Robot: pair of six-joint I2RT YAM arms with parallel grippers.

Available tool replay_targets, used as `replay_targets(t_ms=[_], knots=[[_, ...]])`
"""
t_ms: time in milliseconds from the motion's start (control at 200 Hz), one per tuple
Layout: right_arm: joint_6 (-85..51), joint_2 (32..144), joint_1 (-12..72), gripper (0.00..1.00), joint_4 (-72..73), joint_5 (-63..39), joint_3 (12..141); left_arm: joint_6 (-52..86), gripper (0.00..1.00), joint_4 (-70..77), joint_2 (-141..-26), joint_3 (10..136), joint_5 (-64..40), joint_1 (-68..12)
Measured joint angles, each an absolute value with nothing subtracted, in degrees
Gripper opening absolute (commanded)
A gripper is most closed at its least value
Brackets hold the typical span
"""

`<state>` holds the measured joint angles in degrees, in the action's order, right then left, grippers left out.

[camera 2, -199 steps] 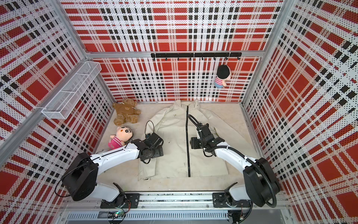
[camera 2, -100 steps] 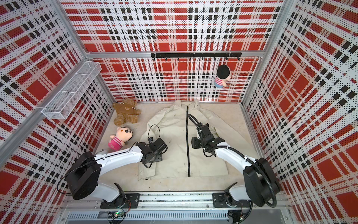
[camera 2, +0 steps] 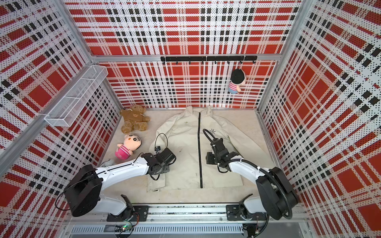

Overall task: Unzip the jacket
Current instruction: Flatten out the jacket at the center of the board.

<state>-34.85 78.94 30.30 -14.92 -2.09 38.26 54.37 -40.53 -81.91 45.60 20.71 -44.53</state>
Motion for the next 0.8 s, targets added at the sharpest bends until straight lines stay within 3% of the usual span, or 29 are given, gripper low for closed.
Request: replay_targets(t_ms=[125,245,431,556,716,802], knots=[[-37.78,80.77,32.05,0.74,-17.17,0.01,38.02,54.04,0.09,-39.51,-79.35,44.27,19.70,-42.98],[-38.79,84.99,36.12,0.76,-21.78,3.36,41.25,53.69,0.01,-39.16,-75.72,43.90,18.92,-41.28],[-40.51,90.00,42.50,0.74,-25.04,6.81,47.37,52.21,0.00,-38.11,-65.82,43.88,15.14,-34.68],[-41.67,91.72,44.86,0.65,-25.98,7.84,49.65,49.93,0.00,-37.36,-57.58,43.83,9.10,-24.51],[-42.52,94.96,45.78,0.37,-27.62,10.17,51.16,44.10,0.04,-37.52,-52.16,43.33,-1.41,-7.99],[-42.59,95.53,46.02,0.28,-28.01,11.68,51.37,39.99,0.07,-38.63,-52.12,42.11,-6.42,-1.54]])
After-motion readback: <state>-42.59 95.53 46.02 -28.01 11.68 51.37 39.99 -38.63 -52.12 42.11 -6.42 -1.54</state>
